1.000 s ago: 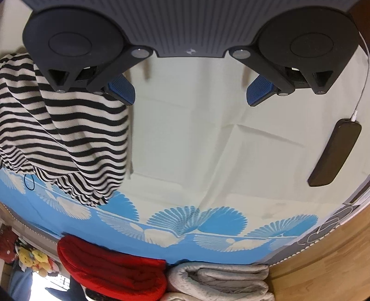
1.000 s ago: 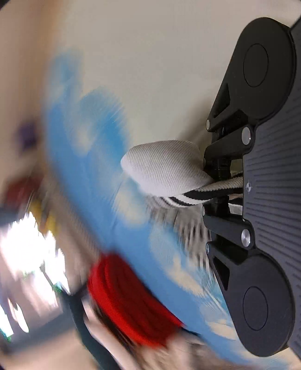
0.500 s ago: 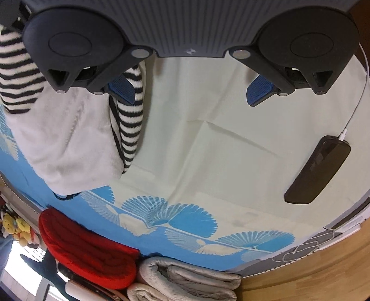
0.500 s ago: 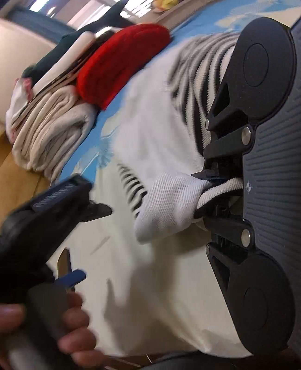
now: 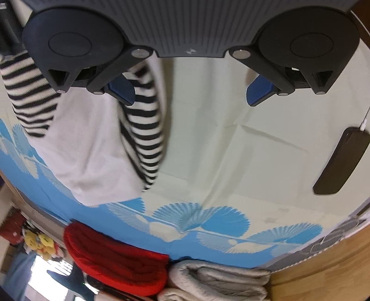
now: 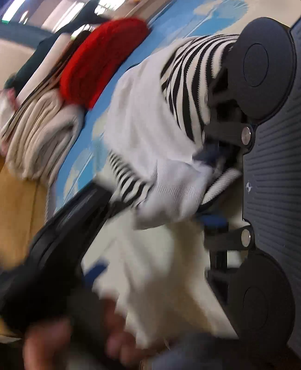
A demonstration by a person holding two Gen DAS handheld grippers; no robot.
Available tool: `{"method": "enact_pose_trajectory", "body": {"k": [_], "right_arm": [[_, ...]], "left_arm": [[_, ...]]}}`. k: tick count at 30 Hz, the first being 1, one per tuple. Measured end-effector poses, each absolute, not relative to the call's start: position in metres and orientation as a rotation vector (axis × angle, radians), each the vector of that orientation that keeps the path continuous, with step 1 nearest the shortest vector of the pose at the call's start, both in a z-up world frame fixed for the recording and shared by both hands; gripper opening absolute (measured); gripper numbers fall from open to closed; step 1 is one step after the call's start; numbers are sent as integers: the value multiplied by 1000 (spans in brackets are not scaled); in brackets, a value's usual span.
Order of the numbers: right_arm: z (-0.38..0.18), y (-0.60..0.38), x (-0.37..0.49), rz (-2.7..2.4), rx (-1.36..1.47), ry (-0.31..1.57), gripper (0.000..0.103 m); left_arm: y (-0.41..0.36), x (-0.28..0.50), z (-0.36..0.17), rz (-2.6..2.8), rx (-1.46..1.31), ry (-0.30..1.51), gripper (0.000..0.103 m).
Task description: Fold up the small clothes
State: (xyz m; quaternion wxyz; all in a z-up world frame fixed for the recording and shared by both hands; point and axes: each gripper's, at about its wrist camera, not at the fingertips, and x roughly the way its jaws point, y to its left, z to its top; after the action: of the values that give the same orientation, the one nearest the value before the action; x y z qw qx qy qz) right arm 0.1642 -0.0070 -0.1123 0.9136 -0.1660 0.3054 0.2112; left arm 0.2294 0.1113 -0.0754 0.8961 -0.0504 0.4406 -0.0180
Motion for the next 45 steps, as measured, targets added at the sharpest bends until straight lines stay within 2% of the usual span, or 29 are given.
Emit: {"method": "enact_pose_trajectory", "body": {"k": [3, 5, 10, 13, 16, 22, 26, 31, 40, 45], "right_arm": [[-74, -44, 157, 376, -192, 567, 56], [-58, -64, 162, 274, -165, 531, 44], [-75, -88, 190, 152, -209, 581, 31], [-113, -79, 188, 122, -318, 660, 31], [-134, -67, 165, 100, -452, 589, 31], [-107, -85, 154, 92, -321, 589, 30], [-128, -88, 140, 101, -358, 645, 32], [-144, -71, 127, 106, -467, 630, 44], [-87, -108, 125, 90, -198, 581, 42], [-104, -116, 147, 53, -200, 650, 41]], "left_arm": [[98, 228, -76, -48, -49, 900, 102], [91, 228, -78, -54, -28, 902, 102], [77, 228, -82, -53, -5, 906, 102], [72, 230, -85, -57, 3, 918, 102], [68, 232, -88, -58, 19, 924, 102], [66, 233, -88, -52, 14, 919, 102], [64, 233, -88, -59, 21, 922, 102], [63, 233, -89, -55, 26, 920, 102], [60, 232, -87, -53, 29, 913, 102], [57, 232, -89, -52, 38, 917, 102]]}}
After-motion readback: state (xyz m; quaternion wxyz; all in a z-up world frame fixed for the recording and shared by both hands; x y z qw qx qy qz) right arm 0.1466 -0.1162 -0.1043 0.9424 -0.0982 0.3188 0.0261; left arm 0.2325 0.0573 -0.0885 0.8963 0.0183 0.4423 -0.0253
